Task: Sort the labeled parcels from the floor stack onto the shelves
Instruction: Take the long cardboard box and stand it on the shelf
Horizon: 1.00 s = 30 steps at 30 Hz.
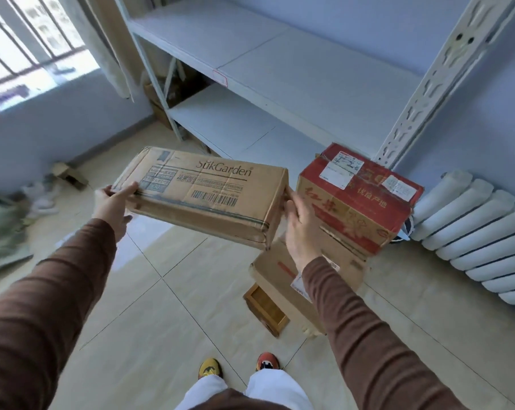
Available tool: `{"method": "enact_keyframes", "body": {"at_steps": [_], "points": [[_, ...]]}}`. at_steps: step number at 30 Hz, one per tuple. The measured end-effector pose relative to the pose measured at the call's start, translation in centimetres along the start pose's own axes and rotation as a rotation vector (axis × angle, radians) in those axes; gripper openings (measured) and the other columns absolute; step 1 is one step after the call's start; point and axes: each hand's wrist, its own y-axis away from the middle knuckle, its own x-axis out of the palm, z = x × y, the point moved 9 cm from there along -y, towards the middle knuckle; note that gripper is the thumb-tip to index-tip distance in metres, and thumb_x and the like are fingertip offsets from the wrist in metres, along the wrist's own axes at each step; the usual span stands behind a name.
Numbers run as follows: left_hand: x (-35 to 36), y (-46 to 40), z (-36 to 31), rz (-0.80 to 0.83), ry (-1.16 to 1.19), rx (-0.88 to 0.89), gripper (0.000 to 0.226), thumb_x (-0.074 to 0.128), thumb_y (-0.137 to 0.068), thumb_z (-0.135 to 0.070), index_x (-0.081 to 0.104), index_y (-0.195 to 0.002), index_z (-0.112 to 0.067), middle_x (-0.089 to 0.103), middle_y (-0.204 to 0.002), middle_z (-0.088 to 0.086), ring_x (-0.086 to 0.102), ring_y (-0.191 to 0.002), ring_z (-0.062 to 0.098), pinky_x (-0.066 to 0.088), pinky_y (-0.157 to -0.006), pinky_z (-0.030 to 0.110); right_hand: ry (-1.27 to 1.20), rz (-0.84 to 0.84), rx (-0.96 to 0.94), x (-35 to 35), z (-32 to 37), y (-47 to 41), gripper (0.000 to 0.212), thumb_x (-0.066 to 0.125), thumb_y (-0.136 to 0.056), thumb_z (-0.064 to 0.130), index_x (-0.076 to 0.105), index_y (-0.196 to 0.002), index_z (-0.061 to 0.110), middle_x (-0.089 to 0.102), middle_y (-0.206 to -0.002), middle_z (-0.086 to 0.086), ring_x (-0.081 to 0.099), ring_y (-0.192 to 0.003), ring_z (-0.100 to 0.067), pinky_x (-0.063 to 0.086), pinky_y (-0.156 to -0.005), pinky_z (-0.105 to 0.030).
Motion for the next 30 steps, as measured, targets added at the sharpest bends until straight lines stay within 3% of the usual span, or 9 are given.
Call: {"method": "enact_keyframes", "body": {"at_steps": [2, 4, 6, 9, 13, 17, 20, 25, 30], "points": [[-3.8, -0.2, -1.5, -0.023, 0.072, -0.004, 0.053, 0.074, -0.092, -0.032, 0.038, -0.129, -0.024, 0.051, -0.136, 0.003, 0.056, -0.111, 0.019, 0.053, -0.085, 0.044, -0.095, 0.052, -0.079, 2.9, 2.1, -0.5, 0.034, 0.045, -0.11, 0.021, 0.06, -0.14, 0.023, 0.052, -0.137, 0.0, 0.051, -0.129, -0.009, 0.043, -0.115, -0.04], [-7.5, -0.2, -2.9, -0.041, 0.131, 0.005, 0.053, 0.077, -0.088, -0.032, 0.039, -0.124, -0.024, 0.053, -0.134, 0.004, 0.059, -0.112, 0.022, 0.059, -0.064, 0.041, -0.169, 0.124, -0.126, 5.9, 4.6, -0.5, 0.032, 0.05, -0.108, 0.029, 0.059, -0.139, 0.029, 0.043, -0.149, 0.001, 0.04, -0.141, -0.007, 0.038, -0.12, -0.041], [-11.1, -0.1, -4.0, -0.08, 0.187, 0.022, 0.053, 0.078, -0.086, -0.033, 0.039, -0.122, -0.025, 0.053, -0.136, 0.004, 0.058, -0.118, 0.024, 0.059, -0.059, 0.04, -0.246, 0.211, -0.18, 8.8, 7.3, 0.1, 0.035, 0.053, -0.107, 0.037, 0.056, -0.141, 0.039, 0.039, -0.157, 0.005, 0.034, -0.148, -0.01, 0.036, -0.12, -0.039], [-15.8, 0.6, -5.7, -0.148, 0.237, 0.058, 0.053, 0.078, -0.086, -0.032, 0.039, -0.122, -0.027, 0.05, -0.143, 0.006, 0.054, -0.128, 0.023, 0.059, -0.072, 0.046, -0.337, 0.297, -0.264, 12.3, 10.7, 0.8, 0.034, 0.053, -0.107, 0.023, 0.055, -0.141, 0.026, 0.054, -0.141, -0.003, 0.051, -0.133, -0.017, 0.049, -0.099, -0.023], [-21.7, 0.9, -6.4, -0.207, 0.306, 0.069, 0.054, 0.078, -0.088, -0.031, 0.041, -0.128, -0.031, 0.048, -0.144, 0.005, 0.052, -0.132, 0.026, 0.051, -0.098, 0.057, -0.371, 0.366, -0.309, 16.2, 14.0, 2.1, 0.036, 0.056, -0.106, 0.021, 0.056, -0.141, 0.025, 0.059, -0.135, 0.0, 0.056, -0.126, -0.009, 0.049, -0.095, -0.019], [-27.3, 1.3, -6.7, -0.267, 0.353, 0.1, 0.06, 0.079, -0.086, -0.035, 0.041, -0.131, -0.029, 0.051, -0.137, 0.006, 0.056, -0.121, 0.024, 0.054, -0.097, 0.052, -0.391, 0.465, -0.304, 20.7, 16.5, 3.5, 0.047, 0.063, -0.102, 0.027, 0.048, -0.146, 0.033, 0.051, -0.143, 0.006, 0.049, -0.13, 0.0, 0.05, -0.087, -0.011], [-31.0, 1.9, -7.3, -0.265, 0.342, 0.112, 0.044, 0.076, -0.084, -0.046, 0.052, -0.116, -0.026, 0.06, -0.115, -0.001, 0.06, -0.111, 0.023, 0.056, -0.09, 0.043, -0.408, 0.508, -0.268, 24.7, 18.2, 4.2, 0.064, 0.07, -0.095, 0.037, 0.042, -0.152, 0.031, 0.047, -0.147, 0.004, 0.046, -0.135, -0.003, 0.052, -0.088, -0.016], [-39.1, -0.1, -7.1, -0.288, 0.507, 0.106, 0.099, 0.094, -0.055, -0.045, 0.053, -0.14, -0.017, 0.062, -0.133, 0.006, 0.067, -0.108, 0.025, 0.062, -0.068, 0.041, -0.647, 0.676, -0.203, 31.3, 23.7, 7.2, 0.055, 0.073, -0.093, 0.03, 0.053, -0.143, 0.03, 0.054, -0.144, -0.006, 0.06, -0.123, -0.021, 0.058, -0.091, -0.041], [-43.7, 1.9, -10.3, -0.279, 0.573, 0.141, 0.049, 0.077, -0.079, -0.048, 0.055, -0.117, -0.026, 0.06, -0.099, 0.0, 0.061, -0.079, 0.016, 0.056, -0.065, 0.038, -0.76, 0.852, -0.144, 38.2, 28.8, 11.4, 0.045, 0.058, -0.103, 0.023, 0.046, -0.147, 0.021, 0.061, -0.121, -0.008, 0.064, -0.103, -0.025, 0.06, -0.076, -0.04]]}}
